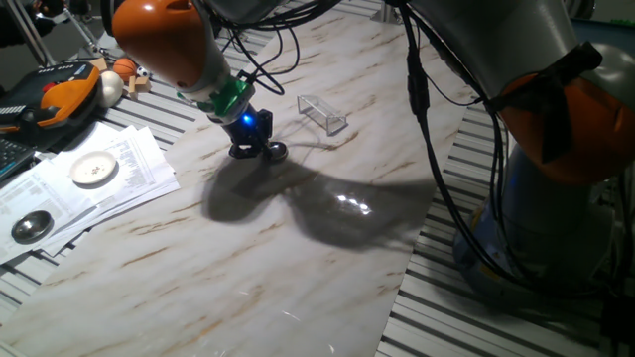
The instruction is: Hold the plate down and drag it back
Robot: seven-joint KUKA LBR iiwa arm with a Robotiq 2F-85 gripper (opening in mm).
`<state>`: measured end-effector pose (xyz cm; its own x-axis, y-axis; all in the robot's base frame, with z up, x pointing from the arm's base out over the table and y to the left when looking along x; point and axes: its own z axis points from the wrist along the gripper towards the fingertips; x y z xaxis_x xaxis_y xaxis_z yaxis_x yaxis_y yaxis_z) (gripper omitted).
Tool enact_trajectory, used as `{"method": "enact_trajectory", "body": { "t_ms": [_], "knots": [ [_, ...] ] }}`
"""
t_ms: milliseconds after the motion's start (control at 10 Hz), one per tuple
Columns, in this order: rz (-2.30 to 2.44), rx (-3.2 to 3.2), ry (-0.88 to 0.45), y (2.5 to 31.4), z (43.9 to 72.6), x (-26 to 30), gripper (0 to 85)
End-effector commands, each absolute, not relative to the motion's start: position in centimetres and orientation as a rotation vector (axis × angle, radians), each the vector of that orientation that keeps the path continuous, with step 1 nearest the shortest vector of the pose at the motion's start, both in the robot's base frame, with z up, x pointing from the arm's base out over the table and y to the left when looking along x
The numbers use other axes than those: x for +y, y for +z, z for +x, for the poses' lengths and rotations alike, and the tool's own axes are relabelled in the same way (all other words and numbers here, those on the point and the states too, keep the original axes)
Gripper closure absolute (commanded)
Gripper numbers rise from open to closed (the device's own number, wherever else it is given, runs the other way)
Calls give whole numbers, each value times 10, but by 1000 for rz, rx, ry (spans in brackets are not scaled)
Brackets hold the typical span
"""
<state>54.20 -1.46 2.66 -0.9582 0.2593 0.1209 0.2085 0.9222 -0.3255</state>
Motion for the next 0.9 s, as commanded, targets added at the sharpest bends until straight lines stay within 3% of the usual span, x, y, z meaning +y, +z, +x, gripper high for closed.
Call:
{"method": "enact_trajectory", "body": {
  "t_ms": [0,800],
  "knots": [
    [-365,-2921,460,26,542,-13,850],
    [-431,-2907,395,29,540,7,850]
  ]
}}
